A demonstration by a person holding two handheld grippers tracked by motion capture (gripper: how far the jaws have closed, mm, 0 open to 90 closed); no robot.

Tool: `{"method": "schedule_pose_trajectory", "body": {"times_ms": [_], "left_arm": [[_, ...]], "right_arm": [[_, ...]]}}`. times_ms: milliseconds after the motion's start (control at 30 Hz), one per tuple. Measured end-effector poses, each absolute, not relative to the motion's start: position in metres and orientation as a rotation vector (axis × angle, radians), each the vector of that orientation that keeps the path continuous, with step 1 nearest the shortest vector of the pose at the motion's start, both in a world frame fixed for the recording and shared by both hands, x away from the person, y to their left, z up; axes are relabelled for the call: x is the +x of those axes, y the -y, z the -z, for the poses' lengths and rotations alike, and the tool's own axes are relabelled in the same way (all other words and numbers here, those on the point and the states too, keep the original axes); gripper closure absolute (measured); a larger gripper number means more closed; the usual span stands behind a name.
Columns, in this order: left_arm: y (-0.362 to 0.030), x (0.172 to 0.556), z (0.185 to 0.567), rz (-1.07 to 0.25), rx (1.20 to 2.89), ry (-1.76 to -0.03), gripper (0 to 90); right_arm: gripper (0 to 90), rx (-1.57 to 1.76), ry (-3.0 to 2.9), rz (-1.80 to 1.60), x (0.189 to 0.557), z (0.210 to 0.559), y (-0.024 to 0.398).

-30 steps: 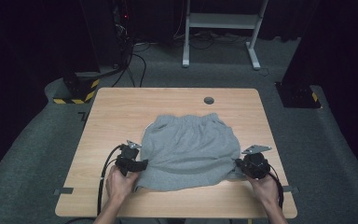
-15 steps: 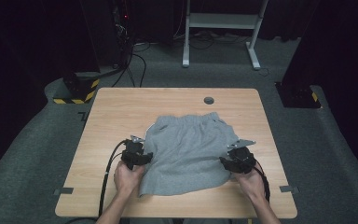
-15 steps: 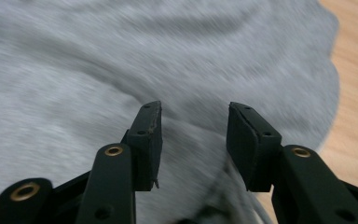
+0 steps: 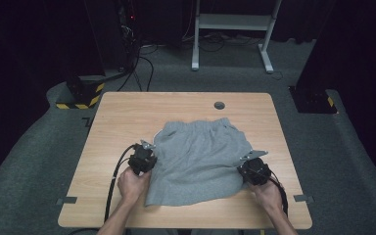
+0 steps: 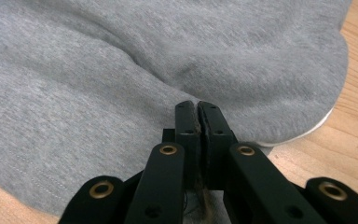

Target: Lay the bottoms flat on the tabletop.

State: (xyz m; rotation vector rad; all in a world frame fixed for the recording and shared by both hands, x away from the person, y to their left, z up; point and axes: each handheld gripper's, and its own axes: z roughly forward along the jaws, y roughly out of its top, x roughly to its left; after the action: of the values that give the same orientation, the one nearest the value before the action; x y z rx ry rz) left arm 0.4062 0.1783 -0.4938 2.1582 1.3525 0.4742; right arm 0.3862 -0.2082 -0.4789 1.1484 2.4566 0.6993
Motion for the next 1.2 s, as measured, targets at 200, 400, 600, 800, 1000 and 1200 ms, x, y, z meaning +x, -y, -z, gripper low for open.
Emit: {"method": "schedule_pose_trajectory", "body": {"times_ms": [200, 400, 600, 800, 1000, 1200], "left_arm": [[-0.191, 0.404, 0.489, -0.468, 2.125, -1.358, 87.2], [-0.191, 0.397, 0.485, -0.426, 2.084, -1.315, 62.4], [-0.196, 0.398, 0.488, -0.367, 2.118, -1.321, 51.7], [-0.189, 0.408, 0.501, -0.353, 2.173, -1.313, 86.1], [-0.199, 0.407, 0.498, -0.343, 2.188, -1.318, 88.0], [-0.215, 0.406, 0.496, -0.320, 2.156, -1.289, 86.5]], "right_arm": [[87.5, 1.146, -2.465, -0.688, 0.388, 0.478, 0.207], [87.1, 1.154, -2.466, -0.709, 0.391, 0.471, 0.205], [73.6, 1.191, -2.466, -0.735, 0.394, 0.471, 0.207], [71.2, 1.118, -2.550, -0.708, 0.398, 0.475, 0.177], [89.6, 1.111, -2.647, -0.566, 0.404, 0.487, 0.164], [88.9, 1.116, -2.635, -0.564, 0.407, 0.478, 0.163]]}}
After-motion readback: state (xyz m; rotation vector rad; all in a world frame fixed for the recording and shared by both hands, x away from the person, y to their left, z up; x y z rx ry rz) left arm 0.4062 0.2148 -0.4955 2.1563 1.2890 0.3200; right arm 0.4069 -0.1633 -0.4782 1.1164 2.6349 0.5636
